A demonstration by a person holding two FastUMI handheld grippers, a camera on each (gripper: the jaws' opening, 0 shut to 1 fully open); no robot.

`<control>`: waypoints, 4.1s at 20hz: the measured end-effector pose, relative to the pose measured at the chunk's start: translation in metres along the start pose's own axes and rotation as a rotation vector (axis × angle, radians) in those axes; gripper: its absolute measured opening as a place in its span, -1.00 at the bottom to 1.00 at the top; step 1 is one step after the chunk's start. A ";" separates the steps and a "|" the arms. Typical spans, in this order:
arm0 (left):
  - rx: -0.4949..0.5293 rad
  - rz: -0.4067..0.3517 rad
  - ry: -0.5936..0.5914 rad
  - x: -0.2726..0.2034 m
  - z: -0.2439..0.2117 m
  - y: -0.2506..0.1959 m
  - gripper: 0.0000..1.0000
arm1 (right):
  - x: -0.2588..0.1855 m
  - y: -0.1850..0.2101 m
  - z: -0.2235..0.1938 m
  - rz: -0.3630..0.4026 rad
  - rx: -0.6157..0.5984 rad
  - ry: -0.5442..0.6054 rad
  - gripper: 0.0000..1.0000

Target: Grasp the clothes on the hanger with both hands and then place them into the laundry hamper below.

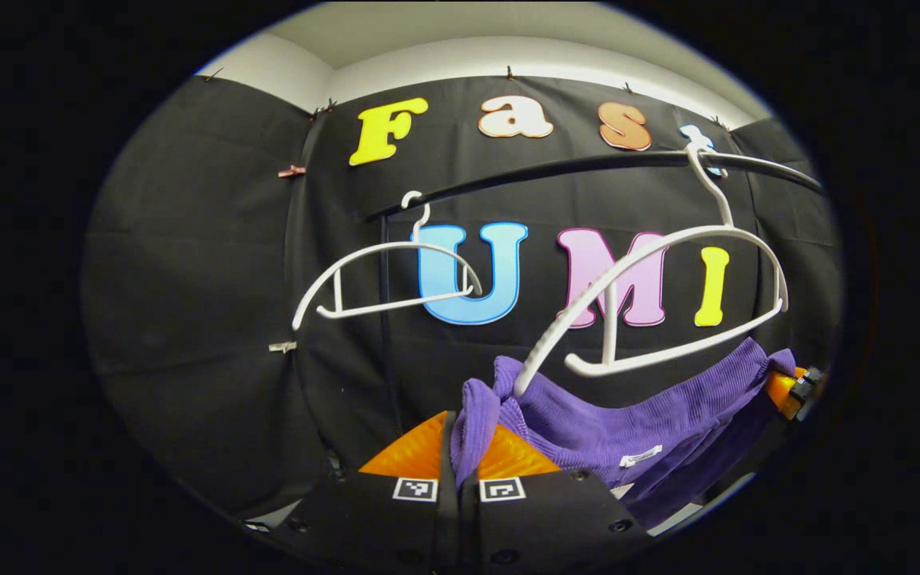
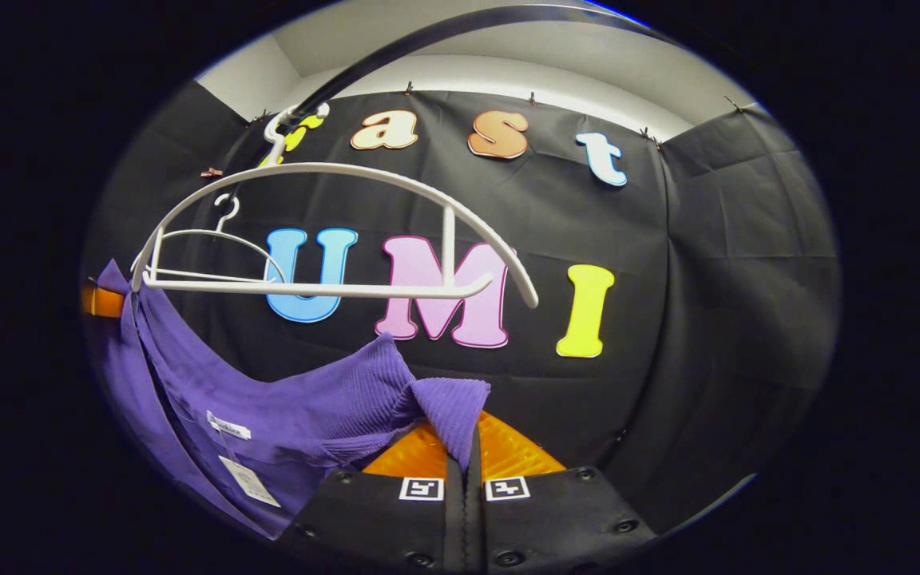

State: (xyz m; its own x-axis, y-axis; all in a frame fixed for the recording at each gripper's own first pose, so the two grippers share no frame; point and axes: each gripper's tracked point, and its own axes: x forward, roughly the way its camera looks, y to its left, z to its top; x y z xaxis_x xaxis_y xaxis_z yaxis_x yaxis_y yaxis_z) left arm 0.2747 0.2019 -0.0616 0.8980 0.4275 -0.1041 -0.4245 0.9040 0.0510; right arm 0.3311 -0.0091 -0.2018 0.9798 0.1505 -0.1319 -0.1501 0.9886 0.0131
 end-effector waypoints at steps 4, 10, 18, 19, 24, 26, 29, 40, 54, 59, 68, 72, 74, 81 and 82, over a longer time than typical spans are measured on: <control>0.008 -0.039 0.032 -0.019 -0.030 -0.006 -0.90 | -0.026 0.023 -0.004 0.046 -0.004 0.026 -0.92; -0.041 -0.212 0.057 -0.054 -0.036 -0.067 -0.91 | -0.065 0.073 0.008 0.169 0.062 0.076 -0.92; -0.080 -0.376 0.026 -0.085 -0.011 -0.124 -0.90 | -0.092 0.112 0.041 0.275 0.089 0.075 -0.92; -0.084 -0.381 0.045 -0.084 -0.021 -0.126 -0.90 | -0.090 0.112 0.030 0.281 0.090 0.094 -0.92; -0.133 -0.378 0.243 -0.064 -0.127 -0.139 -0.90 | -0.089 0.113 -0.088 0.285 0.101 0.332 -0.92; -0.105 -0.362 0.346 -0.055 -0.183 -0.142 -0.90 | -0.095 0.117 -0.144 0.299 0.112 0.461 -0.91; -0.081 -0.341 0.520 -0.058 -0.263 -0.144 -0.90 | -0.110 0.116 -0.222 0.294 0.101 0.636 -0.92; -0.057 -0.230 0.920 -0.073 -0.373 -0.160 -0.89 | -0.161 0.092 -0.367 0.274 0.050 1.012 -0.91; 0.100 -0.177 1.040 -0.094 -0.407 -0.157 0.97 | -0.180 0.073 -0.398 0.194 0.032 1.115 0.61; 0.092 -0.196 1.051 -0.100 -0.403 -0.158 0.87 | -0.179 0.073 -0.389 0.170 0.028 1.090 0.94; 0.055 -0.261 0.964 -0.109 -0.347 -0.162 0.87 | -0.178 0.064 -0.339 0.107 0.039 0.977 0.94; 0.013 -0.271 0.864 -0.115 -0.298 -0.158 0.87 | -0.174 0.060 -0.278 0.058 0.044 0.837 0.94; 0.002 -0.273 0.806 -0.121 -0.274 -0.151 0.87 | -0.175 0.062 -0.247 0.040 0.050 0.770 0.94; -0.011 -0.326 0.611 -0.140 -0.184 -0.139 0.89 | -0.186 0.078 -0.145 0.033 0.015 0.572 0.96; -0.014 -0.335 0.584 -0.144 -0.171 -0.138 0.88 | -0.189 0.079 -0.132 0.029 0.014 0.545 0.98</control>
State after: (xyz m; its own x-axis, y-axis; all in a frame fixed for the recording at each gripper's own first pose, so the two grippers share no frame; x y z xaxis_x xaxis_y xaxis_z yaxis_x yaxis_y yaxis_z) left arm 0.1840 0.0161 -0.2236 0.7731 0.0509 -0.6323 -0.1388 0.9862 -0.0904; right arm 0.1161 0.0395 -0.3065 0.7644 0.1559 -0.6256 -0.1706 0.9847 0.0369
